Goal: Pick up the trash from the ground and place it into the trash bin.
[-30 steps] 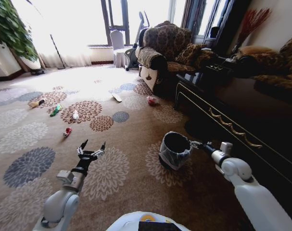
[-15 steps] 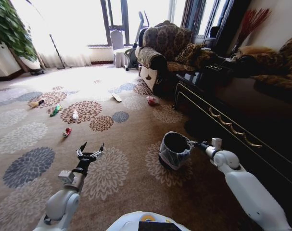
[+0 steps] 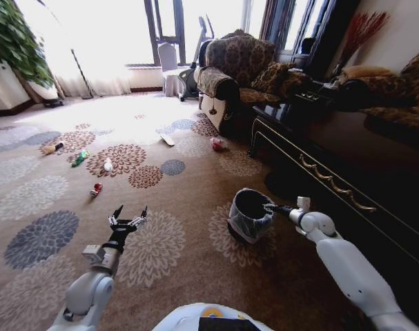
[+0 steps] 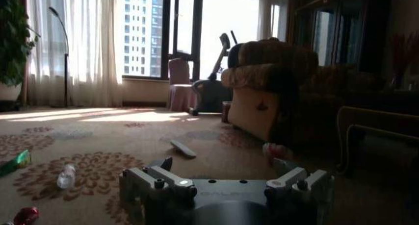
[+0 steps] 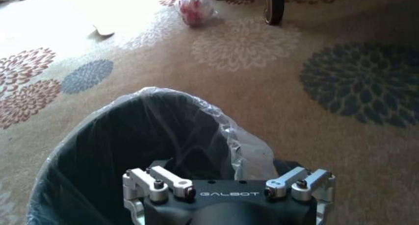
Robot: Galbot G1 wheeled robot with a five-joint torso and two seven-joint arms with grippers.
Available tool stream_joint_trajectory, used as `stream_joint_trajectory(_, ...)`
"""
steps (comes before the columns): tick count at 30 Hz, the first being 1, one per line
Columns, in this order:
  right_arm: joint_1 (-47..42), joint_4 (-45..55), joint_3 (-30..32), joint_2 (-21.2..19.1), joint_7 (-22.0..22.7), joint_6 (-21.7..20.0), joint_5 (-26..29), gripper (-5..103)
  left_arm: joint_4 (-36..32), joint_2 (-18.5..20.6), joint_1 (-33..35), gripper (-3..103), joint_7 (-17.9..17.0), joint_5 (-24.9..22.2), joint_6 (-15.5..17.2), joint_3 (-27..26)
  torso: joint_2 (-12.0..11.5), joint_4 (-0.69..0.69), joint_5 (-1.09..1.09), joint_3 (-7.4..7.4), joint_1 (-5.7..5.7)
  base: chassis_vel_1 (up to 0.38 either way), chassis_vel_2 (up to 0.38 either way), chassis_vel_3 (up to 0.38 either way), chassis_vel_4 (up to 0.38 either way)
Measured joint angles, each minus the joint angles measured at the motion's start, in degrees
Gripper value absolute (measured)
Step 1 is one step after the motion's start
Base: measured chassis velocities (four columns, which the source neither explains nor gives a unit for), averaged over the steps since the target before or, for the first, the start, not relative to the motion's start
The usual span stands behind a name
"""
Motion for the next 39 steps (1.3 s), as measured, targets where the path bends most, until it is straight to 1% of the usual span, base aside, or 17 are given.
stream_joint_trajectory(1, 0.00, 0.00, 0.00, 0.00, 0.00, 0.00, 0.00, 100, 0.00, 0.00, 0.00, 100, 0.00, 0.00, 0.00, 0.00, 0.00, 0.00, 0.00, 0.00, 0.00, 0.000, 0.000, 0.000, 0.000)
stream_joint_trajectory(3, 0.22, -0.39, -0.15, 0.08, 0.00, -0.41, -0.10, 90, -0.16, 0.00, 0.00, 100, 0.02, -0.03, 0.00, 0.02, 0.00, 0.00, 0.00, 0.00, 0.00, 0.000, 0.000, 0.000, 0.000)
stream_joint_trajectory(4, 0.22, -0.39, -0.15, 0.08, 0.00, -0.41, -0.10, 90, -0.16, 0.00, 0.00, 100, 0.02, -0.03, 0.00, 0.02, 0.00, 0.00, 0.00, 0.00, 0.00, 0.000, 0.000, 0.000, 0.000)
stream_joint_trajectory(7, 0.29, -0.78, -0.28, 0.09, 0.00, -0.92, -0.21, 74, -0.53, -0.06, 0.24, 100, 0.04, -0.06, 0.01, 0.02, 0.00, 0.00, 0.00, 0.00, 0.00, 0.000, 0.000, 0.000, 0.000)
stream_joint_trajectory(8, 0.29, -0.78, -0.28, 0.09, 0.00, -0.92, -0.21, 74, -0.53, -0.06, 0.24, 100, 0.04, -0.06, 0.01, 0.02, 0.00, 0.00, 0.00, 0.00, 0.00, 0.000, 0.000, 0.000, 0.000)
stream_joint_trajectory(10, 0.09, -0.84, -0.37, 0.04, 0.00, -1.04, -0.48, 63, -0.62, -0.12, 0.34, 100, 0.05, -0.08, 0.02, -0.05, 0.00, 0.00, 0.00, 0.00, 0.00, 0.000, 0.000, 0.000, 0.000)
stream_joint_trajectory(12, -0.03, -0.87, -0.44, 0.01, 0.00, -1.05, -0.67, 63, -0.65, -0.16, 0.38, 100, 0.05, -0.09, 0.01, -0.08, 0.00, 0.00, 0.00, 0.00, 0.00, 0.000, 0.000, 0.000, 0.000)
stream_joint_trajectory(15, -0.18, -0.85, -0.55, -0.02, 0.00, -1.05, -0.82, 46, -0.87, -0.25, 0.43, 100, 0.06, -0.11, 0.01, -0.12, 0.00, 0.00, 0.01, 0.00, 0.00, 0.000, 0.000, 0.000, 0.000)
stream_joint_trajectory(16, -0.18, -0.85, -0.55, -0.02, 0.00, -1.05, -0.82, 46, -0.87, -0.25, 0.43, 100, 0.06, -0.11, 0.01, -0.12, 0.00, 0.00, 0.01, 0.00, 0.00, 0.000, 0.000, 0.000, 0.000)
stream_joint_trajectory(19, -0.19, -0.78, -0.67, -0.18, 0.03, -1.03, -0.83, 30, -1.04, -0.38, 0.44, 100, 0.06, -0.11, 0.01, -0.13, 0.00, -0.01, 0.00, 0.00, 0.00, 0.000, 0.000, 0.000, 0.000)
stream_joint_trajectory(21, -0.19, -0.76, -0.72, -0.24, 0.04, -0.98, -0.83, 30, -1.12, -0.41, 0.43, 100, 0.06, -0.11, 0.01, -0.14, 0.00, -0.01, -0.01, 0.00, 0.00, 0.000, 0.000, 0.000, 0.000)
stream_joint_trajectory(25, -0.42, -0.63, -0.91, -0.27, 0.01, -0.79, -0.92, 10, -1.56, -0.52, 0.50, 100, 0.06, -0.10, 0.01, -0.17, 0.00, 0.02, 0.01, -0.01, 0.00, 0.000, 0.000, 0.000, 0.000)
stream_joint_trajectory(26, -0.42, -0.63, -0.91, -0.27, 0.01, -0.79, -0.92, 10, -1.56, -0.52, 0.50, 100, 0.06, -0.10, 0.01, -0.17, 0.00, 0.02, 0.01, -0.01, 0.00, 0.000, 0.000, 0.000, 0.000)
stream_joint_trajectory(29, -0.74, -0.50, -1.09, -0.18, 0.04, -0.74, -1.07, 3, -1.83, -0.55, 0.53, 100, 0.06, -0.08, 0.06, -0.24, 0.00, 0.00, -0.02, -0.01, 0.00, 0.000, 0.000, 0.000, 0.000)
stream_joint_trajectory(31, -0.87, -0.48, -1.13, -0.10, 0.06, -0.60, -1.13, 3, -1.94, -0.56, 0.53, 100, 0.05, -0.07, 0.10, -0.25, 0.00, -0.02, 0.00, 0.00, 0.00, 0.000, 0.000, 0.000, 0.000)
stream_joint_trajectory(35, -1.36, -0.11, -1.28, -0.08, 0.06, 0.32, -1.61, 3, -2.23, -0.59, 0.58, 100, 0.02, -0.03, 0.18, -0.27, 0.00, -0.01, -0.01, -0.01, 0.00, 0.000, 0.000, 0.000, 0.000)
stream_joint_trajectory(39, -3.00, 2.23, -0.24, -0.16, 0.02, 2.64, -3.73, 3, -2.77, -0.80, 0.97, 100, -0.06, 0.03, 0.24, -0.31, 0.00, 0.01, 0.05, 0.01, 0.00, 0.000, 0.000, 0.000, 0.000)
